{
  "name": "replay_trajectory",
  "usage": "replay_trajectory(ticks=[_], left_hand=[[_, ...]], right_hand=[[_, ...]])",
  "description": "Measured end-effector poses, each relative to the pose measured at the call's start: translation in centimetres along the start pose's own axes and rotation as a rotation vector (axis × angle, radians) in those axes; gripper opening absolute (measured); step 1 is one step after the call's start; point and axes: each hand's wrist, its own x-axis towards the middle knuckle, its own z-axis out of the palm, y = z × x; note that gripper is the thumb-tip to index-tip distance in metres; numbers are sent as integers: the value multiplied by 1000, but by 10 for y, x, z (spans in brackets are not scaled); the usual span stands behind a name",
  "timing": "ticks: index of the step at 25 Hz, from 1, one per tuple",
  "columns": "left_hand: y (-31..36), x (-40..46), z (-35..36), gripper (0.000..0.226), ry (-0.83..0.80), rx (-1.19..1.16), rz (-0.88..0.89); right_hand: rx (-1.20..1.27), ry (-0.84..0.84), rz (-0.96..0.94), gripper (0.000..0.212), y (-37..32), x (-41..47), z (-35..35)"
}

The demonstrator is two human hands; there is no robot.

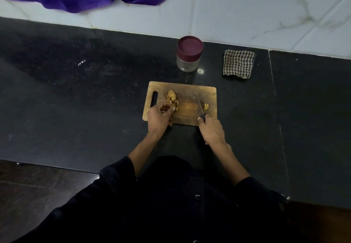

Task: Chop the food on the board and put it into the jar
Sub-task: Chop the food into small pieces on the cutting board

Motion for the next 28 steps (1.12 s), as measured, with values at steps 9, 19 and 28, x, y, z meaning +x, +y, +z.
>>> replay_trajectory(ticks=[9, 19, 28], left_hand=[[33, 15, 40, 19, -248, 401, 242], [13, 9, 50, 29, -142, 449, 262], [15, 11, 56, 26, -108, 500, 267]], right_hand=[[47, -9, 7, 21, -1, 0, -2], [51, -8, 12, 20, -4, -3, -4], [71, -49, -29, 26, 1, -14, -2]])
